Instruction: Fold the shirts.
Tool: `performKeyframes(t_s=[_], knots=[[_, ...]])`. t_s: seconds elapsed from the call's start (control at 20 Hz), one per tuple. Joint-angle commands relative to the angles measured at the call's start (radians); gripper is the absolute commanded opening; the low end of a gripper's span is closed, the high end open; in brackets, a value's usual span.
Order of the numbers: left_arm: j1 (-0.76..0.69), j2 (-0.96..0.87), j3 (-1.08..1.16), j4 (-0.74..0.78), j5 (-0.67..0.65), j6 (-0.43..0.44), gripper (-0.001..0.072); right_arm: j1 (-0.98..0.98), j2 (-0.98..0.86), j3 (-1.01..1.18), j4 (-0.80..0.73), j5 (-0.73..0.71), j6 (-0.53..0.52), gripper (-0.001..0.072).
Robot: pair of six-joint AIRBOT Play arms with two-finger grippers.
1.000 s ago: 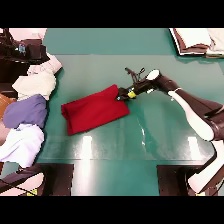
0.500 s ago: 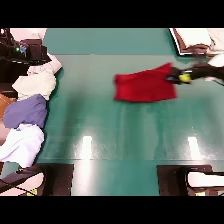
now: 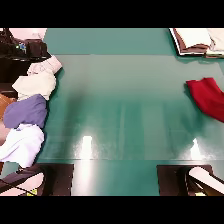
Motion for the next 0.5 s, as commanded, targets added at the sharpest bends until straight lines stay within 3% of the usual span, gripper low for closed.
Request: performKeyframes(t_s=[0.0, 0.15, 0.2, 0.3, 0.35, 0.45], knots=[[0.0, -0.001, 0.0, -0.008, 0.008, -0.003, 0.0024, -0.109, 0.073, -0.114, -0.006, -0.022, 0.02, 0.0016], [0.0, -0.001, 0.0, -0.01, 0.002, -0.003, 0.0024, -0.084, 0.108, -0.163, -0.053, -0.027, 0.019, 0.0018], [0.0, -0.001, 0.0, -0.01, 0.001, -0.002, 0.0024, -0.076, 0.109, -0.158, -0.101, -0.002, 0.019, 0.0074], [0.0, -0.001, 0.0, -0.01, -0.01, 0.007, 0.0024, -0.086, 0.108, -0.126, -0.196, 0.064, 0.019, 0.0554], [0.0, -0.001, 0.0, -0.01, -0.018, 0.016, 0.0024, -0.102, 0.108, -0.096, -0.24, 0.106, 0.019, 0.0613], [0.0, -0.001, 0.0, -0.01, -0.03, 0.016, 0.0024, -0.152, 0.108, -0.023, -0.272, 0.177, 0.02, 0.0613]])
